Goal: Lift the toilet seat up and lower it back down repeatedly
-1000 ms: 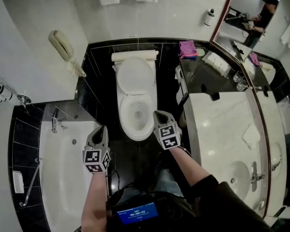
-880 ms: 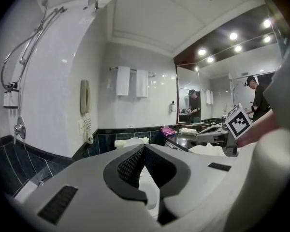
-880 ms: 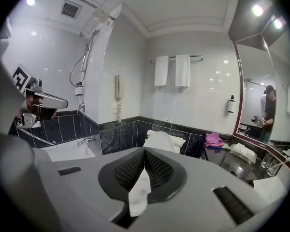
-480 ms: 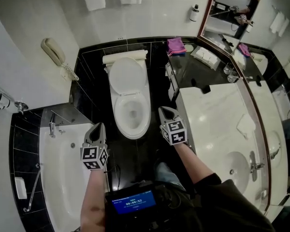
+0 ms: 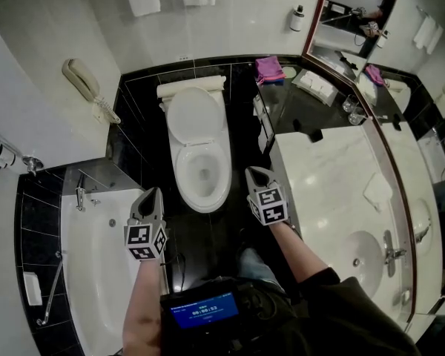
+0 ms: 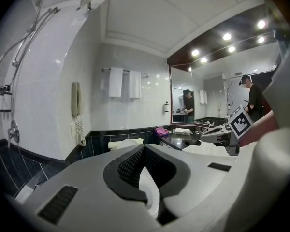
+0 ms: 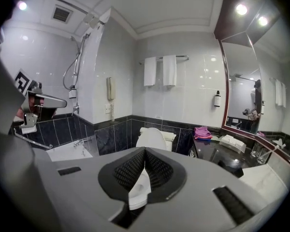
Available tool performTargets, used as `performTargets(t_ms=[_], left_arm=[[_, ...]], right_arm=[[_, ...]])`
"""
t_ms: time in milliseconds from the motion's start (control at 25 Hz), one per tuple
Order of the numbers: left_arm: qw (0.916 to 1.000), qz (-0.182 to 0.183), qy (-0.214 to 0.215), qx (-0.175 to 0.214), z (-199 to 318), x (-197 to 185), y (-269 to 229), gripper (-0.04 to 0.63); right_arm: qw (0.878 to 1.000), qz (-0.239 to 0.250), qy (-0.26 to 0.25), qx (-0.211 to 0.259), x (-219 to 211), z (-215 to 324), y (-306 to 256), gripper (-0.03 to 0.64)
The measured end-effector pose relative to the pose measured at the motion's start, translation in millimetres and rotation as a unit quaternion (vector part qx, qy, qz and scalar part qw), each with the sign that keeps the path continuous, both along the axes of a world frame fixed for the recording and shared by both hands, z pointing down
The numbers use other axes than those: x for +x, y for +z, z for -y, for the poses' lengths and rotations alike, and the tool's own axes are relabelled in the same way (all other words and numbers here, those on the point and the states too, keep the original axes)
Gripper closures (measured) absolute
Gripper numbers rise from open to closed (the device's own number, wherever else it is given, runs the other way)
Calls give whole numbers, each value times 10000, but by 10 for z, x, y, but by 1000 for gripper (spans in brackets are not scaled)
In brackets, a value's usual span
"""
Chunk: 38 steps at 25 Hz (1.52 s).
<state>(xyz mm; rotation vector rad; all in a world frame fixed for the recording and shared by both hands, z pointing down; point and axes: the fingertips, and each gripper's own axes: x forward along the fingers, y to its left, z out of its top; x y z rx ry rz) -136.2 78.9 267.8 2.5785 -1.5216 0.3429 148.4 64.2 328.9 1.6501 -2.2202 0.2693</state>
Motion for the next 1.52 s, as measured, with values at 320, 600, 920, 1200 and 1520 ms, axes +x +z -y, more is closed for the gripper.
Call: performTargets(t_ms=[320,600,920,1200,1520], left_arm=[[9997,211,141,-62,77,104,231,594],[9989,388,253,-103,276,100,870,594],[9994,283,13,-185,540,-335,2223,594],[9989,240,-174,-351,494,-751,3470,594],[9990,268,-168,-306,545,-907,4099,594]], right_arm=[[9567,-2622,-1266,47,-488,94,501,550],[9012,-3669,-2301,-181,-1040,282,1557,398],[8544,-4198,-3033,-422,-1544,503,3262,336],[8288,-4528,-3229,-618,-1788,570,4703,337],[8169,-4580,-3386,-909,-1968,524,5808,339]])
